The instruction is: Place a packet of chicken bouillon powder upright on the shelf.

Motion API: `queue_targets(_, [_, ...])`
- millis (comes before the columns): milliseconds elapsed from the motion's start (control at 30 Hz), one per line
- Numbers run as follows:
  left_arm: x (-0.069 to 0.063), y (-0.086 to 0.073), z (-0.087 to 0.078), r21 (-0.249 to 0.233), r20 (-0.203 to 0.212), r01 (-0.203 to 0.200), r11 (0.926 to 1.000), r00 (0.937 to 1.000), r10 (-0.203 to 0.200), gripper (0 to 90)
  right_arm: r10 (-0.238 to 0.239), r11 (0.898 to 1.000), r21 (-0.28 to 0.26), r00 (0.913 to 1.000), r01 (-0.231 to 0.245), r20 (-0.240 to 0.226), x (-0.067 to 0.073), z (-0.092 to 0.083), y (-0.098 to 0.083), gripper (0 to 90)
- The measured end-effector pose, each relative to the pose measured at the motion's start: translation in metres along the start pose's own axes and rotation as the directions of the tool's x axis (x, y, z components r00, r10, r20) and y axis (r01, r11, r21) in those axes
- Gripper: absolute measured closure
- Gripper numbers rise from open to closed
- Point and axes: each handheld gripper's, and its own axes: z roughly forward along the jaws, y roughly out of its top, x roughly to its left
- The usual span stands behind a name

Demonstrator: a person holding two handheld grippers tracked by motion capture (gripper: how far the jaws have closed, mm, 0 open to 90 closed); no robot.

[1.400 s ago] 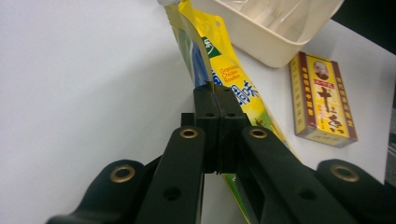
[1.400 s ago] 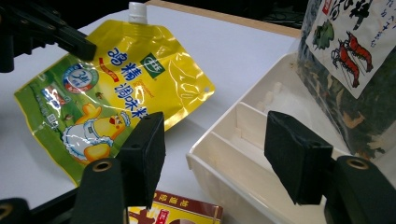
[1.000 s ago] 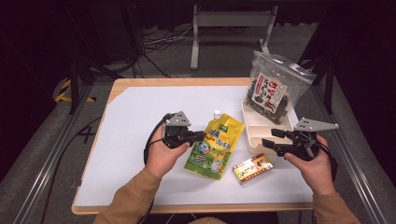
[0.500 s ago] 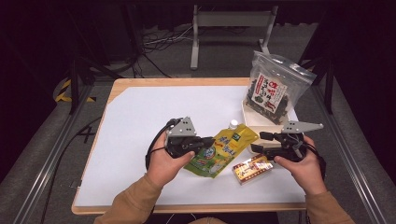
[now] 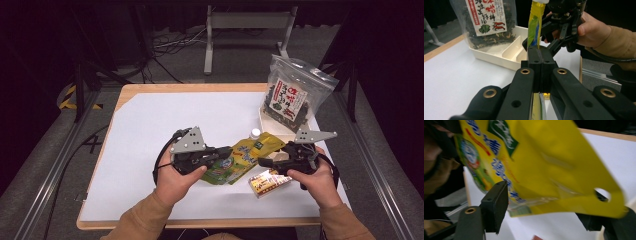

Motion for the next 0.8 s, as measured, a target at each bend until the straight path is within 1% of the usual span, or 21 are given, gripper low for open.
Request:
queue_targets(33, [0.001,0.0,-0.001,-0.012,-0.005,-0.003,0.9999,1.0,0.003,90.0,0.0,1.0,-0.007,1.0,0.0,-0.005,0.001,0.0,0.001,33.8])
queue_targets(67, [0.002,-0.001,-0.001,-0.029,-0.007,0.009,0.9995,0.9999,-0.009,90.0,-0.003,1.0,-0.012,1.0,0.003,-0.004,0.002,0.001,0.002,35.7])
queue_targets(200, [0.004,-0.002,-0.002,-0.05,-0.004,0.022,0.9985,0.9998,-0.022,90.0,-0.014,1.0,-0.02,0.9999,0.014,0.007,0.003,-0.002,0.004,47.4])
queue_targets(233, [0.004,-0.002,-0.002,-0.049,-0.002,0.023,0.9985,0.9997,-0.023,90.0,-0.015,1.0,-0.022,0.9999,0.016,0.006,0.003,-0.003,0.004,50.9])
queue_targets(300, [0.005,-0.003,-0.003,-0.056,-0.007,0.022,0.9982,0.9997,-0.023,90.0,-0.011,1.0,-0.024,0.9999,0.011,0.003,0.003,-0.005,0.005,55.0])
queue_targets(333, [0.006,-0.003,-0.003,-0.052,-0.006,0.023,0.9984,0.9997,-0.023,90.0,-0.016,1.0,-0.021,0.9999,0.016,0.003,0.003,-0.006,0.006,58.2])
queue_targets(400, [0.008,-0.003,-0.005,-0.056,-0.021,0.019,0.9982,0.9996,-0.021,90.0,-0.025,0.999,-0.019,0.9997,0.025,0.006,0.003,-0.008,0.007,65.2])
queue_targets(467, [0.009,-0.004,-0.006,-0.056,-0.021,0.029,0.998,0.9993,-0.03,90.0,-0.03,0.999,-0.011,0.9995,0.03,-0.011,0.003,-0.011,0.008,73.5])
queue_targets(533, [0.011,-0.005,-0.006,-0.06,-0.027,0.035,0.9976,0.999,-0.037,90.0,-0.048,0.999,-0.002,0.9987,0.048,-0.021,0.005,-0.012,0.01,79.7])
queue_targets(633, [0.012,-0.006,-0.006,-0.064,-0.032,0.039,0.9972,0.9986,-0.041,90.0,-0.079,0.997,0.013,0.9968,0.079,-0.009,0.008,-0.013,0.013,82.9])
queue_targets(667, [0.013,-0.006,-0.007,-0.065,-0.034,0.035,0.9973,0.9987,-0.037,90.0,-0.084,0.996,0.02,0.9965,0.084,-0.002,0.009,-0.014,0.015,83.4])
queue_targets(800, [0.015,-0.007,-0.007,-0.076,-0.04,0.038,0.9964,0.9984,-0.041,90.0,-0.108,0.994,0.022,0.994,0.108,0.014,0.013,-0.017,0.02,84.3])
